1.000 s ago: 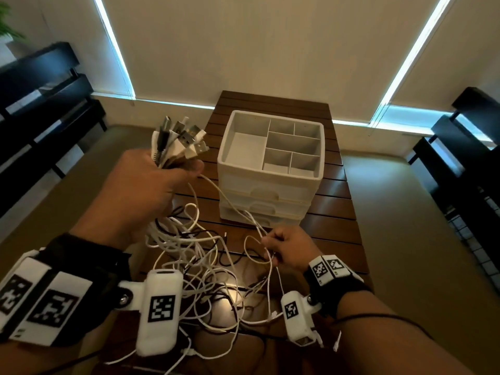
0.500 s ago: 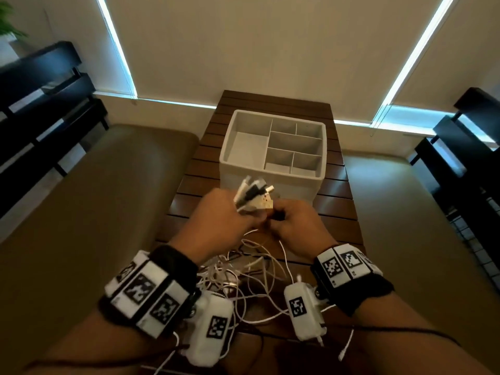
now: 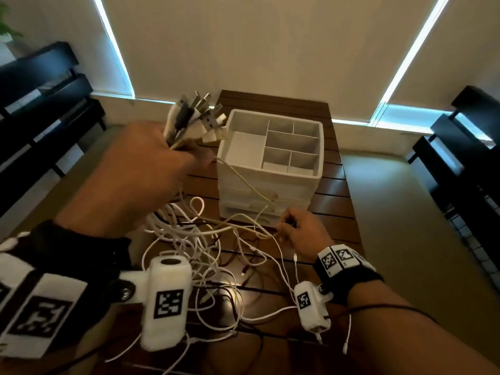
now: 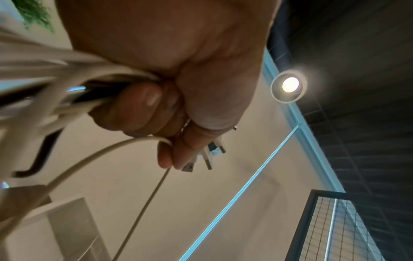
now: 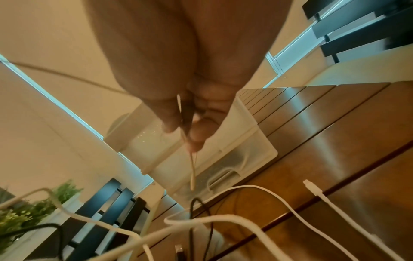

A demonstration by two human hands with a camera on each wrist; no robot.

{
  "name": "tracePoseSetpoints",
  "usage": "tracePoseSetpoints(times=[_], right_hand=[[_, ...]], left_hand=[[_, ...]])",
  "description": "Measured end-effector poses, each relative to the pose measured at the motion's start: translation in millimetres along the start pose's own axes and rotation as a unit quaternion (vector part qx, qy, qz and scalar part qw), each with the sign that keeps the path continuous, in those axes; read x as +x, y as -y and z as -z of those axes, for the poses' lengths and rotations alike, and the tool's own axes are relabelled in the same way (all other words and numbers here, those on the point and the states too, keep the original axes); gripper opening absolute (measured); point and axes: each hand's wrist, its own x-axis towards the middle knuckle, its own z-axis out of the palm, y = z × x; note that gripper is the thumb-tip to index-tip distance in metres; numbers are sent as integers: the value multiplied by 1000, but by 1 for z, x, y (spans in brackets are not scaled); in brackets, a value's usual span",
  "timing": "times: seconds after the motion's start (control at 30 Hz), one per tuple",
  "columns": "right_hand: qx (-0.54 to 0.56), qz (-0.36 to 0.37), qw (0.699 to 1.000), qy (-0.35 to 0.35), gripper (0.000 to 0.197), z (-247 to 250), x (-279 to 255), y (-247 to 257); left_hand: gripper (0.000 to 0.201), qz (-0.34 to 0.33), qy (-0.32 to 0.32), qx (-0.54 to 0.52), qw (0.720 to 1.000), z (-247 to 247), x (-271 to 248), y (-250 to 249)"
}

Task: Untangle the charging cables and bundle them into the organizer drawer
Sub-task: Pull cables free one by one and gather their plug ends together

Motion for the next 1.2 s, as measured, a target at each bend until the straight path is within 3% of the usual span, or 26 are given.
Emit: tracePoseSetpoints(times=[0.13, 0.33, 0.43, 0.53, 0.67, 0.73, 0.83, 0.9, 0.97, 1.03, 1.2], right_hand=[[44, -18, 985, -163, 9, 11, 0, 0], [136, -7, 974, -178, 1, 28, -14, 20], [196, -4, 974, -115, 6, 34, -27, 29], [244, -2, 969, -24, 6, 34, -40, 37], [304, -80, 936, 159, 6, 13, -64, 34], [267, -148, 910, 280, 5, -7, -80, 27], [29, -163, 893, 419, 11, -29, -88, 19], [-149, -85, 904, 392, 16, -41, -71, 9], [-237, 4, 924, 300, 23, -55, -50, 0], [-242, 49, 936, 252, 31, -75, -34, -5], [-281, 96, 910, 290, 47, -130, -17, -16]], left_hand=[[15, 13, 34, -28, 999, 11, 0, 6], [17, 82, 59, -9, 995, 8, 1, 24], [23, 94, 72, -19, 993, 6, -2, 29], [16, 115, 77, -58, 989, 6, 0, 34], [12, 124, 98, -51, 986, 8, 3, 36], [17, 141, 120, -49, 981, 8, 4, 35], [20, 167, 160, -20, 973, 8, 3, 37], [18, 178, 195, 3, 965, 7, 0, 41], [19, 186, 228, 5, 956, 6, -4, 45], [18, 193, 241, 11, 951, 6, -7, 47], [20, 210, 244, 26, 946, 8, -6, 52]])
